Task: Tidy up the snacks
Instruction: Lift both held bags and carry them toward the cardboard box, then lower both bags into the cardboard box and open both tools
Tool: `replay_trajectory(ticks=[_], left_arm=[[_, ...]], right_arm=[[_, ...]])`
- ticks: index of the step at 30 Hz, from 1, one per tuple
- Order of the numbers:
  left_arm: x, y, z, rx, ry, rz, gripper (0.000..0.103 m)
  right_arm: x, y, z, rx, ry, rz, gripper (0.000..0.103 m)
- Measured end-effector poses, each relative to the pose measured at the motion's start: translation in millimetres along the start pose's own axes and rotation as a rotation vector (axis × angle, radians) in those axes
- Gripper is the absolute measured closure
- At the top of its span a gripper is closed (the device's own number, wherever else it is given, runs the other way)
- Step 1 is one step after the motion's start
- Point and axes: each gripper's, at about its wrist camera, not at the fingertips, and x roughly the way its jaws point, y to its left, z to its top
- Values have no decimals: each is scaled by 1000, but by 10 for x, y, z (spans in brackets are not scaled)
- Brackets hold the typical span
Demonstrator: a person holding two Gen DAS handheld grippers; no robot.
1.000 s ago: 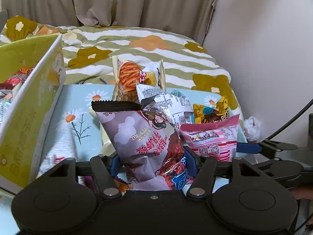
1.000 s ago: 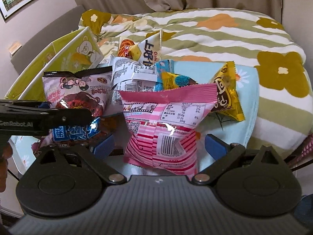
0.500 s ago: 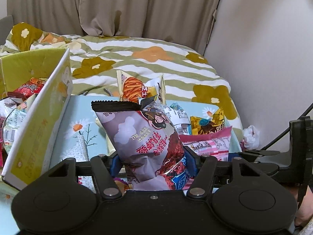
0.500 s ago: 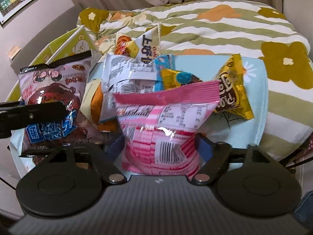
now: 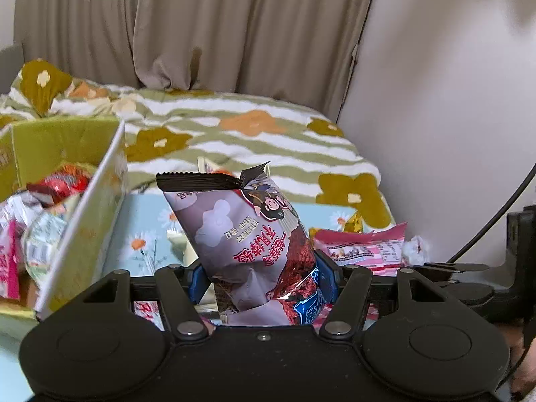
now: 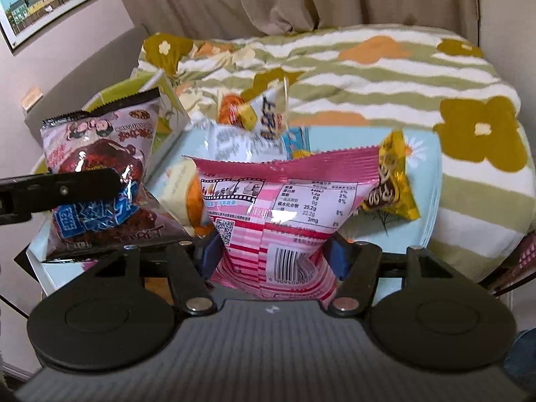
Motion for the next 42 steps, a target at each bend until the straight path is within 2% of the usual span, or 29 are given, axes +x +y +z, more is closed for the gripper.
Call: replay_trajectory(ticks=[5, 11, 18, 23, 27, 32, 37, 42], left_arm=[[-236, 91, 90, 4, -52, 20, 36], [-612, 415, 261, -1, -111, 85, 36], [-913, 1066, 545, 21, -150, 140, 36], [-1001, 1638, 765, 13, -161, 152, 36], [-935, 2102, 947, 3, -142, 150, 36], [-700, 2666, 1110, -10, -79, 115, 36], [-349, 3102, 1236, -8, -6, 63, 36], [47, 3408, 1301, -28, 76, -3, 35]], right_arm=[[-251, 183, 190, -20, -40, 7, 25], [-405, 597, 481, -65, -77, 49, 25], [-350, 1274, 838, -88, -130, 94, 25], [-132, 1814, 1095, -91, -152, 103, 25], [130, 2233, 1294, -90, -156, 109, 25], [490, 2663, 1511, -71, -144, 101, 25], [807, 2953, 1663, -37, -137, 58, 25], [1063, 3076, 1721, 30, -123, 0, 25]])
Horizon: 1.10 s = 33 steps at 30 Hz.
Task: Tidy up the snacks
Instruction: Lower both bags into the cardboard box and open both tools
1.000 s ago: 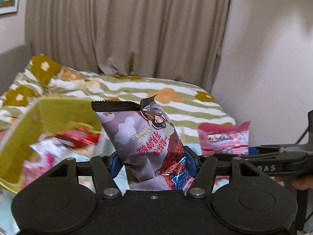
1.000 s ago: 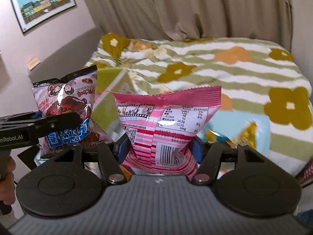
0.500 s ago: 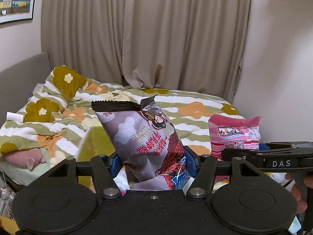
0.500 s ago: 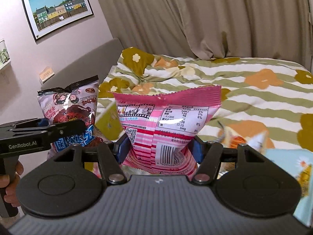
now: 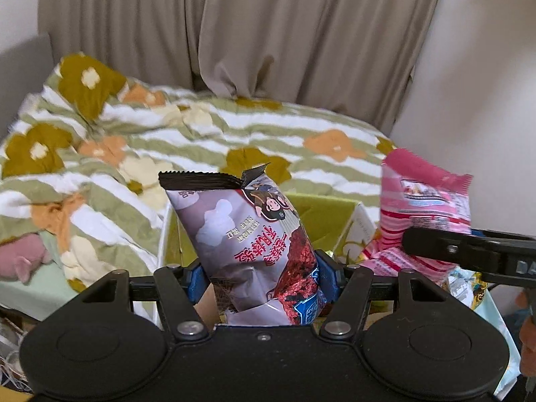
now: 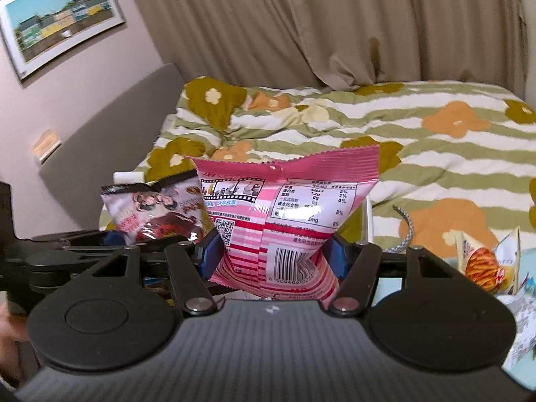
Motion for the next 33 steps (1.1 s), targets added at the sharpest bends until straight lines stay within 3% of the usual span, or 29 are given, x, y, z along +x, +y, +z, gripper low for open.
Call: replay_trajectory(ticks=[2, 5, 6, 13, 29, 31, 32, 33], left_arm=[[139, 79, 21, -12, 25, -20, 32], [230, 123, 28, -27, 38, -18, 3], [226, 132, 25, -29, 28, -7, 1], [101, 112, -15, -2, 5, 49, 1], [-171, 29, -61, 16, -74, 178, 1], [-159, 28, -74, 12, -72, 188, 1], [-149, 25, -79, 11, -70, 192, 1], [-139, 20, -88, 10, -68, 195, 1]], right_arm=[[77, 31, -1, 18, 6, -26, 25], [175, 22, -5, 40, 23, -57, 25], [207, 13, -7, 48, 30, -66, 25], [336, -75, -29, 74, 52, -89, 25], [663, -22, 173, 32, 81, -30, 24], [734, -29, 172, 36, 91, -25, 20], [770, -33, 169, 43, 95, -23, 15], [793, -44, 161, 52, 96, -13, 3]])
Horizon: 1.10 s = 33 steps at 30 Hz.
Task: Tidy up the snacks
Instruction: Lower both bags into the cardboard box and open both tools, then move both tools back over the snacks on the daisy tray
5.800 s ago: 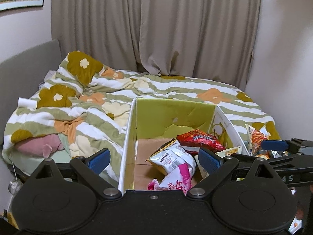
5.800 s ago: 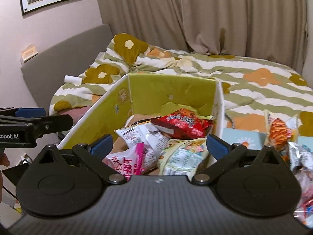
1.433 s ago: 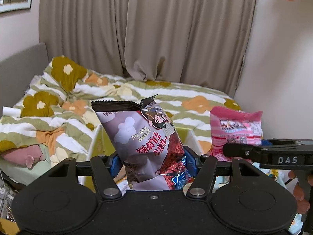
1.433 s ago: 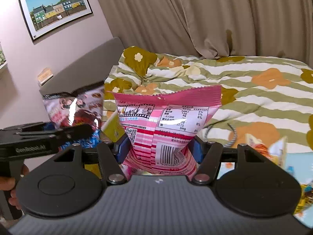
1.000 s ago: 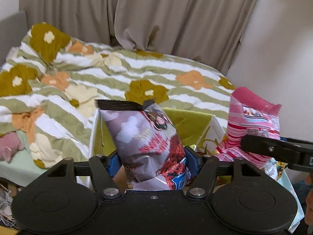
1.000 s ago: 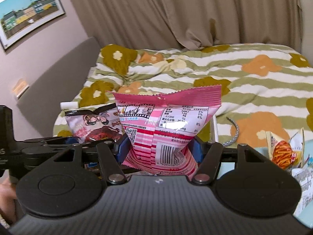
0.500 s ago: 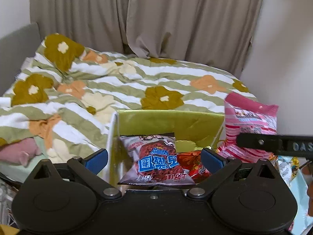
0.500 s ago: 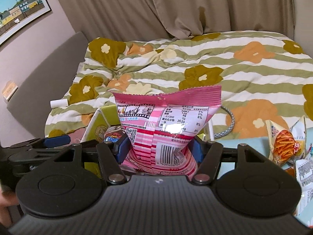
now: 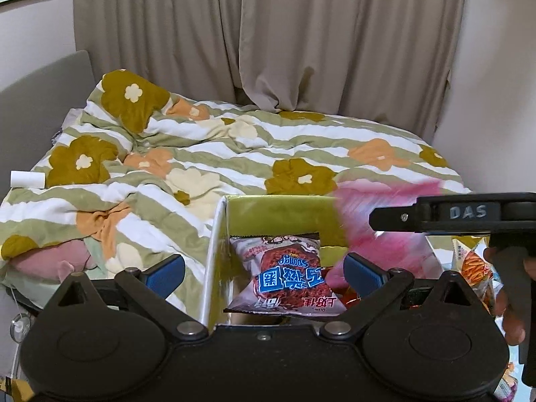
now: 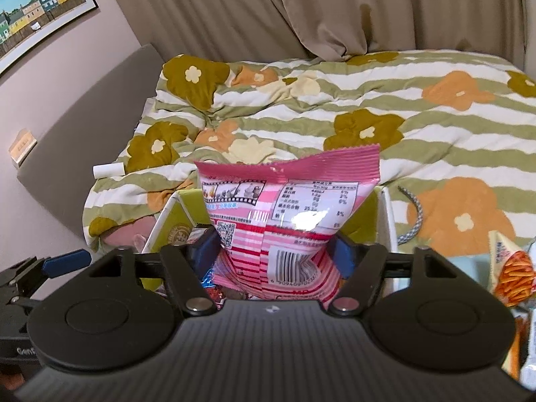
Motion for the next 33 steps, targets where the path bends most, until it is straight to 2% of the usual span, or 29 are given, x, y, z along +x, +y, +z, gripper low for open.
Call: replay_trajectory(ticks=[1, 10, 16, 25, 33], left_arm=[[4, -8, -13, 1, 2, 5, 1], [-44, -47, -122, -14, 14, 18, 1], [-195, -59, -105, -12, -17, 17, 1], [-522, -126, -71, 12, -74, 10, 1], [-758, -267, -49, 52, -95, -63, 1]], right_arm=[[14, -5, -15, 9, 2, 9, 0], [-57, -91, -142, 19, -28, 8, 0], [-220, -95, -167, 16, -60, 7, 0], [-643, 25, -202, -9, -130, -7, 0], [-1174, 63, -308, -8, -173, -68, 0]])
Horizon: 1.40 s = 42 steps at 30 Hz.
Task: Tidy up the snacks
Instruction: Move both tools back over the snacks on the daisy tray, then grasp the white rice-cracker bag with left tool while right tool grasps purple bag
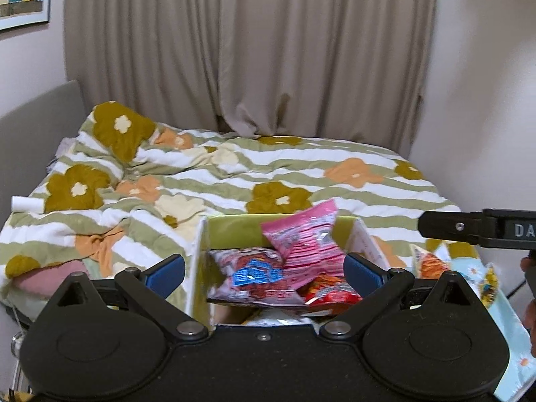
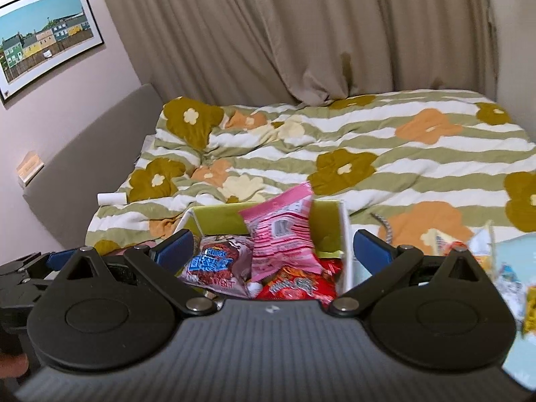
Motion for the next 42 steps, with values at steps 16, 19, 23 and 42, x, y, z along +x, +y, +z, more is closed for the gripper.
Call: replay_trajectory(ticks=[16, 19, 23, 42], left_arm=[[-215, -1031, -449, 113, 24, -123, 1], [-177, -1320, -631, 189, 50, -136, 1], [-82, -1663, -874, 325, 90, -160, 1], [640, -2480, -1339, 857, 299, -283, 3]], right_arm=[[-1104, -941, -471, 94, -30, -149, 0], [-1174, -1198, -593, 115, 9, -157, 0], [-1222, -1490, -800, 138, 58, -164, 0], [-795, -2171, -1811, 374, 268, -169, 0]])
